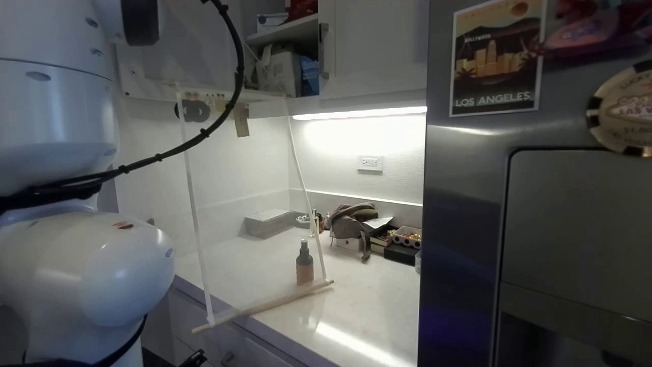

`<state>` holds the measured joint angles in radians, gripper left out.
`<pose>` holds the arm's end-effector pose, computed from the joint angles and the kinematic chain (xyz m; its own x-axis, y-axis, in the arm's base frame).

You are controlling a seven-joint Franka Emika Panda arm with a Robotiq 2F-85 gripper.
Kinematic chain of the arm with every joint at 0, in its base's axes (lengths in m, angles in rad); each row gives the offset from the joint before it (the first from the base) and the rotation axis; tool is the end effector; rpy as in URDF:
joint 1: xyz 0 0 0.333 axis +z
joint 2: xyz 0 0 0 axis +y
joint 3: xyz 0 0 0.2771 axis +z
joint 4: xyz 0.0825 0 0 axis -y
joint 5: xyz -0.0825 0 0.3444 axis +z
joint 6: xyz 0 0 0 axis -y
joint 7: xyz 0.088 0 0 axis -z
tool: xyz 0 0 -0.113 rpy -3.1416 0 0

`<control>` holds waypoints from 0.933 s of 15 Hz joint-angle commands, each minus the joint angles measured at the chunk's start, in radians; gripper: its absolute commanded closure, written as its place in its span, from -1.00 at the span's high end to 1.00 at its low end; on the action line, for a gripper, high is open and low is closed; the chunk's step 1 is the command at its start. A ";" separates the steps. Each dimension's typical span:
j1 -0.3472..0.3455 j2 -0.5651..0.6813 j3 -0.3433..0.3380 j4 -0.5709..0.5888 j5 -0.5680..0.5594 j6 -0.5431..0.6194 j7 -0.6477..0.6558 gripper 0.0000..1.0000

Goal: Close the right cupboard door and take the transparent flag off the hanger

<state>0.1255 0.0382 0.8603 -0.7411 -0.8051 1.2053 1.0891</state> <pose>0.2977 0.2419 0.8746 0.5845 -0.4807 0.6537 -0.4653 -0.8586 -0.2153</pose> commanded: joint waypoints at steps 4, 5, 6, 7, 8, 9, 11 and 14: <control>0.074 0.048 0.034 0.091 -0.091 -0.016 0.022 -0.99; 0.082 0.053 0.034 0.103 -0.097 -0.013 0.022 -0.99; 0.089 0.056 0.033 0.113 -0.101 -0.012 0.023 -0.99; 0.097 0.060 0.032 0.121 -0.110 -0.010 0.027 -0.99; 0.105 0.064 0.030 0.129 -0.116 -0.007 0.028 -0.99; 0.108 0.068 0.028 0.137 -0.119 -0.001 0.027 -0.99; 0.116 0.078 0.022 0.144 -0.138 0.013 0.029 -0.99; 0.183 0.051 -0.186 0.120 -0.020 0.117 0.022 -0.99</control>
<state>0.2544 0.0916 0.7900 -0.6349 -0.8709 1.2420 1.0940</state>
